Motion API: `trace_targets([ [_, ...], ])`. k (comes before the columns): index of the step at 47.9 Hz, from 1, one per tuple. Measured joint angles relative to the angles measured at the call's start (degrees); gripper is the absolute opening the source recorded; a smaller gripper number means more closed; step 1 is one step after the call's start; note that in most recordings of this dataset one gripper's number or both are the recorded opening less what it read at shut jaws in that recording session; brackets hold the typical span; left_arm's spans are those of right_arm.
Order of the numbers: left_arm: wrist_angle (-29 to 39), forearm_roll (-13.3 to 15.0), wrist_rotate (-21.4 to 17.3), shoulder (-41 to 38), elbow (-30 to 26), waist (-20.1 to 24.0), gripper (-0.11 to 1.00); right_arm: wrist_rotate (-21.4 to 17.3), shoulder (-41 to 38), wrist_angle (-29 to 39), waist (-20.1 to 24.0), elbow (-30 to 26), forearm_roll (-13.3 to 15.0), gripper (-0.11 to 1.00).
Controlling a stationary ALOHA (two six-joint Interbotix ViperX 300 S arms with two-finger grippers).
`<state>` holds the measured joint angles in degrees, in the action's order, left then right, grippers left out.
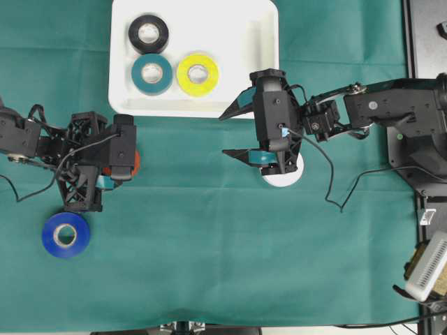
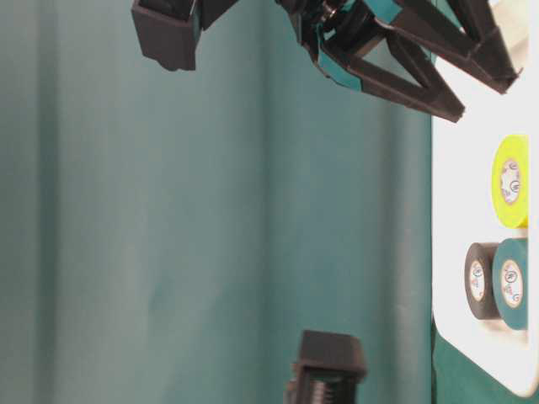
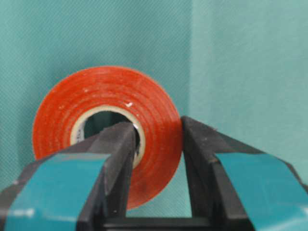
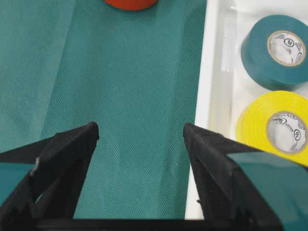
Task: Put the tape alternately from left to right into the white case.
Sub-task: 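Lower the left gripper onto the red tape roll and grip it, then lift the red roll and carry it into the white tray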
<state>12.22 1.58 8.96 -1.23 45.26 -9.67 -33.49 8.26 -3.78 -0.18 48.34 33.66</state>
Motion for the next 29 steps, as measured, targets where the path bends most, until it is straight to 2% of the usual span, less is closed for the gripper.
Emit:
trace_targets([
  [13,7.3,0.0,0.8,2.9,-3.3,-0.8,-0.03,0.0,0.0,0.0,0.0,0.0,0.0,0.73],
  [24,8.3,0.0,0.6,3.7,-4.6,-0.5,-0.03,0.1,0.1,0.1,0.0,0.0,0.0,0.73],
  [29,8.3,0.0,0.6,3.9,-5.4,1.0,-0.03,0.1,0.0,0.1,0.1,0.0,0.0,0.73],
])
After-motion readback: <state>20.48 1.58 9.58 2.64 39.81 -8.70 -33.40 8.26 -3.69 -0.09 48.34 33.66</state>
